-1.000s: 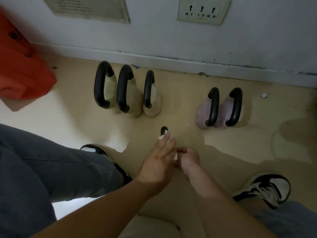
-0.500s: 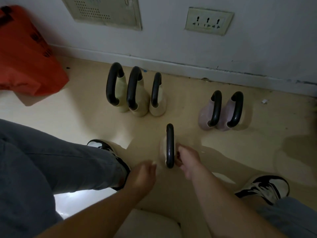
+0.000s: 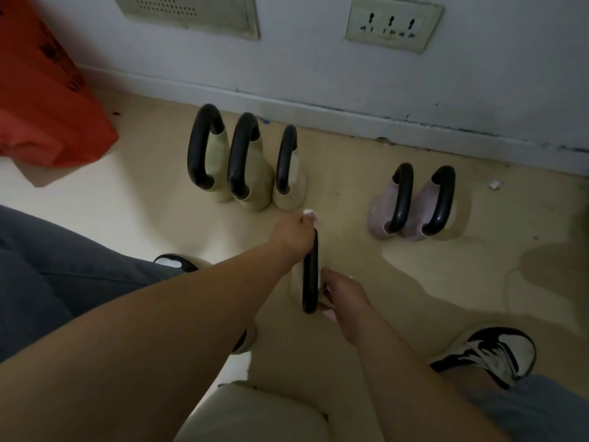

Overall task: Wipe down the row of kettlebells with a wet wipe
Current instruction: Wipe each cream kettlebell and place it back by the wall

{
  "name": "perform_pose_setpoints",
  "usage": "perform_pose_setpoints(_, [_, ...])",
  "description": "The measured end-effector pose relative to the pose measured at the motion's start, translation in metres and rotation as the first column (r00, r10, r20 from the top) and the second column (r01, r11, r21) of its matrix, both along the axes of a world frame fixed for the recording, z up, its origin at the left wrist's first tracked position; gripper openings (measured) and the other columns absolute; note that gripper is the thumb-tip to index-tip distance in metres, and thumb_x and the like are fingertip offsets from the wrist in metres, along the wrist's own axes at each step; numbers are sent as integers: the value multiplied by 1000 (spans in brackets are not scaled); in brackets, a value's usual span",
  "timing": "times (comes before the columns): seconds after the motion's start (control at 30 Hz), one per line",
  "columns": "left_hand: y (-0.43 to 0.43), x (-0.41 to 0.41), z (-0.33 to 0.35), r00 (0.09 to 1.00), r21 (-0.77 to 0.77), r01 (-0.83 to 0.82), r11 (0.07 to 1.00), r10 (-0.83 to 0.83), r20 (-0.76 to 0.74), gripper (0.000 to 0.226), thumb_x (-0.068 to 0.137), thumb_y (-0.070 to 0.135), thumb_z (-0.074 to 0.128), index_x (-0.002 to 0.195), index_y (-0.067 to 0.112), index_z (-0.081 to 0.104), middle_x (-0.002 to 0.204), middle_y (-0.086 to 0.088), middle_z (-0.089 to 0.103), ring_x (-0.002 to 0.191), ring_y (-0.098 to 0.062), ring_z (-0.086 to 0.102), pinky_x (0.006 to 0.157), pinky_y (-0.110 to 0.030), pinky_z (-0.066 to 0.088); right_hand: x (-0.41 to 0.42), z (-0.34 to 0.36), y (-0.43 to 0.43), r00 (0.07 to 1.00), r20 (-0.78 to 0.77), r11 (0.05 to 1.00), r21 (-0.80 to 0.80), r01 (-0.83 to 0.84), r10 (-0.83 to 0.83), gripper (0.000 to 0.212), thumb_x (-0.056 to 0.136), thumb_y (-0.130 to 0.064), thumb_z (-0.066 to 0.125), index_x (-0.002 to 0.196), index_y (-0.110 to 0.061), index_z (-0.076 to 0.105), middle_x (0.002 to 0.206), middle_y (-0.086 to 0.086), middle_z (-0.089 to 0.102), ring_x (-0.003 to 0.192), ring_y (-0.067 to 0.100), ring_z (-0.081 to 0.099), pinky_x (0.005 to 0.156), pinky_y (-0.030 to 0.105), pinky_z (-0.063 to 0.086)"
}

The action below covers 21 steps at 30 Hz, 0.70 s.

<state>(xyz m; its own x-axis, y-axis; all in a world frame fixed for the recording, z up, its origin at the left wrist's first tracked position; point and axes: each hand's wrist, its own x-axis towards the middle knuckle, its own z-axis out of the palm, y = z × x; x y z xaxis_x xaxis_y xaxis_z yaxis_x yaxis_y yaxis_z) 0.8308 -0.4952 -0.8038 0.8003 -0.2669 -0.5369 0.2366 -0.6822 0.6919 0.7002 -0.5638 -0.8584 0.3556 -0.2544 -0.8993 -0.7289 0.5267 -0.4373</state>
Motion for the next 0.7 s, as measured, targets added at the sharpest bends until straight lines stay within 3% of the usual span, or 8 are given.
perform_pose_setpoints(0.07, [-1,-13,3,971,69,233,970,-235,31,45,106,37,32,125,10,62,132,-16,60,126,-32,53,108,-36,40,0,-1,-1,1000,21,1000,-16,-3,4,16,98,-31,61,96,-20,72,101,1,71,91,16,65,79,33,53])
perform_pose_setpoints(0.17, [5,-32,9,846,215,460,862,-499,190,48,108,34,31,149,11,40,164,-9,19,151,-23,15,120,-30,17,1,-2,-2,999,34,999,-39,-9,10,20,96,-33,62,90,-18,73,89,3,71,83,17,65,80,34,54])
perform_pose_setpoints(0.3, [35,-57,15,590,336,577,745,-664,460,44,102,16,47,141,-2,48,161,-17,23,152,-27,10,120,-25,-1,3,3,1,999,51,1000,-1,0,0,38,93,-50,65,106,-18,79,104,2,80,98,16,71,93,40,57])
perform_pose_setpoints(0.37, [54,-78,17,460,417,604,679,-725,512,50,92,16,60,140,2,53,157,-15,34,150,-27,21,120,-29,6,2,6,3,997,58,999,29,40,-42,36,94,-46,62,110,-19,79,107,1,80,100,18,72,85,37,59])
perform_pose_setpoints(0.43, [70,-99,15,373,427,636,643,-740,560,47,83,19,72,129,8,65,147,-10,51,144,-23,35,117,-35,24,0,13,6,996,51,997,53,64,-66,39,94,-46,59,106,-16,79,101,3,80,91,20,73,71,31,56])
perform_pose_setpoints(0.53, [89,-112,12,362,294,743,601,-730,580,37,96,24,56,130,13,63,148,-5,50,147,-17,30,118,-36,33,2,20,8,995,25,993,67,93,-94,47,96,-49,52,103,-10,76,95,8,78,88,25,72,70,32,52])
perform_pose_setpoints(0.6, [100,-113,10,313,318,780,538,-777,547,36,100,29,44,126,15,65,143,-2,55,142,-16,38,117,-34,35,4,26,8,994,25,993,57,107,-109,39,100,-46,50,92,-12,67,84,8,71,76,23,66,66,32,50])
perform_pose_setpoints(0.7, [114,-123,10,213,388,832,396,-875,435,38,101,36,34,96,20,67,105,1,63,101,-21,61,87,-37,52,7,32,9,989,37,990,26,141,-142,25,99,-39,54,93,-16,63,79,4,62,75,21,58,76,34,50])
